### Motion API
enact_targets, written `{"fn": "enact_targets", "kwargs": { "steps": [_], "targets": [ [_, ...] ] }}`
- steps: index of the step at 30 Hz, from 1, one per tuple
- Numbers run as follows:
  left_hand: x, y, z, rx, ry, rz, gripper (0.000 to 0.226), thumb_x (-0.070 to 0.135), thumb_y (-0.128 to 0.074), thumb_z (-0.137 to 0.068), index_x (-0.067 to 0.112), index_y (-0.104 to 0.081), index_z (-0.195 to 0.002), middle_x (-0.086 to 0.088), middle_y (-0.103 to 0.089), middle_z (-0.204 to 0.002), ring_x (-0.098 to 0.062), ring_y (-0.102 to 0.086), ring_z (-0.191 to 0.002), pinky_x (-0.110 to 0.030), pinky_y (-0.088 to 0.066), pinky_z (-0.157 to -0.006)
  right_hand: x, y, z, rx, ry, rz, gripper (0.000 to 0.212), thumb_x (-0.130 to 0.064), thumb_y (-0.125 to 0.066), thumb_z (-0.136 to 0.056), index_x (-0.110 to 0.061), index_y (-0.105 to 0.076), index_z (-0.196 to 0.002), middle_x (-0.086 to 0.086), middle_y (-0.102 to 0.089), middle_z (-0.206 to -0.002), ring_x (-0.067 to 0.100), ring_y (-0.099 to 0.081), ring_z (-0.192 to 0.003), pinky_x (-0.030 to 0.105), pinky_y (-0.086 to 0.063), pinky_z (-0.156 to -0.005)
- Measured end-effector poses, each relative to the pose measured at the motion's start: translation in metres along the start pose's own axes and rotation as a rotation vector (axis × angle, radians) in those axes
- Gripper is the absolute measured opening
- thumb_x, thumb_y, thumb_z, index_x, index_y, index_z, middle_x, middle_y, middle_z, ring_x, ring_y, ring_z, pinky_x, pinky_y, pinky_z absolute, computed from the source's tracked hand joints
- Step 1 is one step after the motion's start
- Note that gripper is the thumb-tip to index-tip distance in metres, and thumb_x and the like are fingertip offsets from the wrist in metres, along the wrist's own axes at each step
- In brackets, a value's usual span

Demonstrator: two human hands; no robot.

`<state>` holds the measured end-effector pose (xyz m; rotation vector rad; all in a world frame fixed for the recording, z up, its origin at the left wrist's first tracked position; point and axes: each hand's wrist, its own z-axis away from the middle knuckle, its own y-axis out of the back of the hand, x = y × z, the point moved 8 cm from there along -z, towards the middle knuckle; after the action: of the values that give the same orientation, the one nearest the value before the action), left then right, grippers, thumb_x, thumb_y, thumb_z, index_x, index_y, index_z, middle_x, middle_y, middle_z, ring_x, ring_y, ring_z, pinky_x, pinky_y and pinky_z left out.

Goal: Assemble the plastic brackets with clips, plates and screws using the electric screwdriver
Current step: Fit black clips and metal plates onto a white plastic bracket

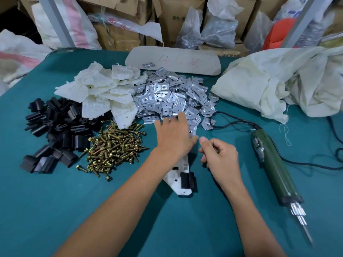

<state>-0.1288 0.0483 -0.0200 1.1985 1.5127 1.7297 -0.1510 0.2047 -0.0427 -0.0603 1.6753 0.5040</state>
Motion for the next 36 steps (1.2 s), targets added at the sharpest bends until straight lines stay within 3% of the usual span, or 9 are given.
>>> {"fn": "enact_targets", "kwargs": {
  "steps": [6, 14, 20, 23, 26, 28, 32, 36],
  "targets": [
    [0.005, 0.009, -0.009, 0.113, -0.037, -0.022, 0.062, 0.048, -0.068, -0.086, 0.01, -0.04, -0.126, -0.004, -0.068, -0.088, -0.034, -0.062, -0.098, -0.048, -0.033, -0.095, 0.001, -0.001, -0.001, -0.004, -0.014, -0.017, 0.036, -0.043, -0.062, -0.096, -0.023, -0.065, -0.067, 0.0, -0.061, -0.051, 0.007, -0.05, -0.045, 0.031, -0.043, -0.053],
    [0.004, 0.008, -0.019, 0.058, -0.005, -0.039, 0.061, 0.051, -0.067, -0.083, 0.011, -0.039, -0.12, -0.001, -0.06, -0.08, -0.032, -0.06, -0.099, -0.047, -0.033, -0.094, 0.002, -0.005, -0.001, -0.025, -0.034, -0.02, 0.038, -0.052, -0.059, -0.09, -0.023, -0.065, -0.067, 0.001, -0.063, -0.052, 0.012, -0.049, -0.045, 0.035, -0.045, -0.053],
    [-0.011, 0.025, -0.023, 0.095, -0.012, -0.045, 0.046, 0.046, -0.061, -0.087, 0.012, -0.046, -0.114, 0.01, -0.048, -0.063, -0.024, -0.057, -0.072, -0.049, -0.036, -0.102, 0.002, -0.001, -0.001, -0.023, -0.047, -0.021, 0.037, -0.049, -0.061, -0.094, -0.022, -0.065, -0.068, 0.0, -0.063, -0.052, 0.012, -0.05, -0.047, 0.035, -0.045, -0.055],
    [-0.037, 0.034, -0.025, 0.088, -0.001, -0.064, 0.028, 0.04, -0.056, -0.092, 0.012, -0.061, -0.09, 0.003, -0.058, -0.065, -0.02, -0.058, -0.068, -0.046, -0.044, -0.101, 0.001, -0.001, -0.001, -0.03, -0.05, -0.011, 0.037, -0.045, -0.062, -0.097, -0.023, -0.065, -0.067, 0.0, -0.063, -0.053, 0.012, -0.05, -0.048, 0.036, -0.046, -0.056],
    [-0.053, 0.04, -0.023, 0.065, -0.035, 0.002, 0.027, 0.03, -0.054, -0.094, 0.011, -0.065, -0.077, -0.004, -0.064, -0.065, -0.025, -0.061, -0.064, -0.042, -0.051, -0.092, 0.001, -0.003, 0.0, -0.043, -0.058, -0.01, 0.037, -0.044, -0.062, -0.098, -0.021, -0.065, -0.069, 0.001, -0.063, -0.053, 0.012, -0.05, -0.049, 0.036, -0.046, -0.056],
    [-0.066, 0.041, -0.02, -0.002, -0.028, 0.065, 0.028, 0.03, -0.056, -0.094, 0.013, -0.069, -0.077, -0.005, -0.069, -0.07, -0.024, -0.063, -0.068, -0.04, -0.051, -0.088, 0.0, -0.004, 0.001, -0.054, -0.054, 0.0, 0.037, -0.045, -0.062, -0.098, -0.02, -0.065, -0.07, 0.001, -0.064, -0.054, 0.01, -0.051, -0.048, 0.037, -0.046, -0.057],
    [-0.09, 0.041, -0.015, -0.06, -0.031, -0.097, 0.027, 0.048, -0.059, -0.094, 0.023, -0.067, -0.094, 0.001, -0.064, -0.098, -0.027, -0.052, -0.107, -0.041, -0.041, -0.091, 0.001, -0.006, 0.001, -0.067, -0.051, 0.021, 0.038, -0.052, -0.059, -0.094, -0.022, -0.066, -0.071, 0.0, -0.065, -0.055, 0.011, -0.051, -0.049, 0.041, -0.048, -0.056],
    [-0.092, 0.031, -0.006, -0.124, -0.056, -0.148, 0.051, 0.069, -0.062, -0.081, 0.024, -0.065, -0.103, 0.0, -0.055, -0.111, -0.026, -0.042, -0.113, -0.04, -0.036, -0.091, 0.001, -0.007, 0.0, -0.055, -0.049, 0.071, 0.04, -0.061, -0.054, -0.088, -0.025, -0.065, -0.072, -0.003, -0.066, -0.057, 0.016, -0.055, -0.052, 0.042, -0.052, -0.06]
  ]
}}
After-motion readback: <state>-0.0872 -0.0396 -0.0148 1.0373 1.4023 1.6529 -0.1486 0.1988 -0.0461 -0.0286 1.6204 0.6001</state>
